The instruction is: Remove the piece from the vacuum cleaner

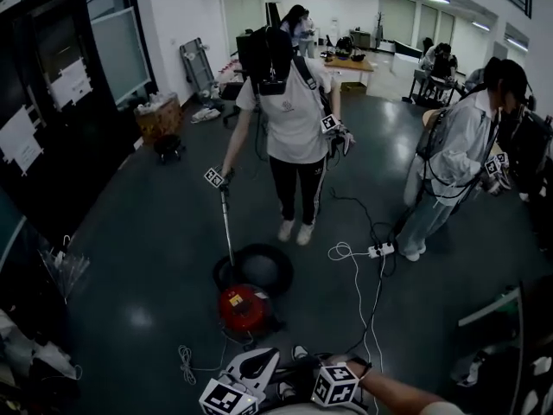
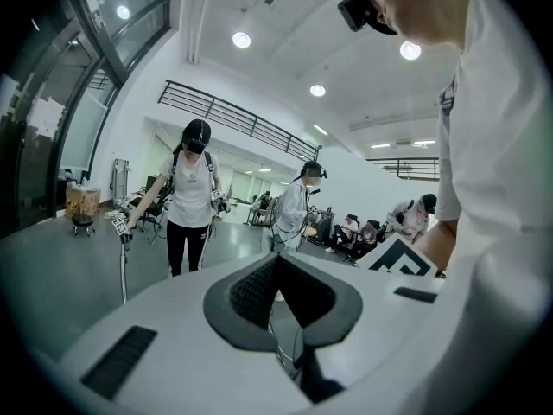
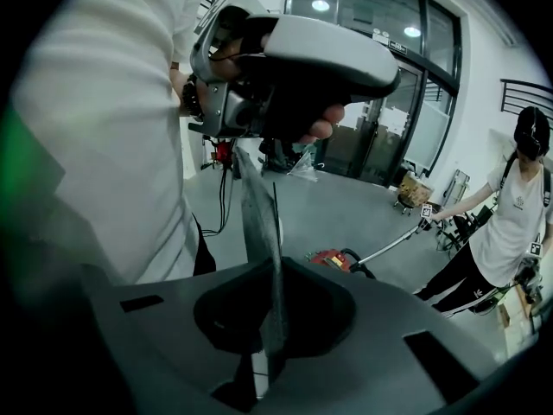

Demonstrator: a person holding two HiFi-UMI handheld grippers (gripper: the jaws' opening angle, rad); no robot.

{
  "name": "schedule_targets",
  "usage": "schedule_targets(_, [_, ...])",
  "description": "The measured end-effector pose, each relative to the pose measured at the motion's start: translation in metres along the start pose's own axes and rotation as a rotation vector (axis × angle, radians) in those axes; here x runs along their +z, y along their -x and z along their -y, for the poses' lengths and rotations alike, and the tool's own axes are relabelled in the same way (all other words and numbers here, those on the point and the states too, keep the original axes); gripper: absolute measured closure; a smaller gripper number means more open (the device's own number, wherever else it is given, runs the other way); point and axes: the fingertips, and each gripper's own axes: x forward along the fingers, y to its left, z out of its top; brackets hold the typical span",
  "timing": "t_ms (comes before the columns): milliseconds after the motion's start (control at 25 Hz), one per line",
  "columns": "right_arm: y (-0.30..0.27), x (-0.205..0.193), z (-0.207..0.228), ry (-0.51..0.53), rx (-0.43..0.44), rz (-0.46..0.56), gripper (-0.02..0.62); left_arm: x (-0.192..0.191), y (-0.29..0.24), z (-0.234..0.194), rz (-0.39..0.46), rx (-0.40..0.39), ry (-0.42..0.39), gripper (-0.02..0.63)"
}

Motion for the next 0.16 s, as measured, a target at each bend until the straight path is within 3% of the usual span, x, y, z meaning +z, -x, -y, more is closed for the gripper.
schedule_targets(160, [0.018,0.0,-0.009,-0.009,-0.025,0.004,0.563,0.004,-0.002,0.021,-0.006,-0.024,-0.015,0.6])
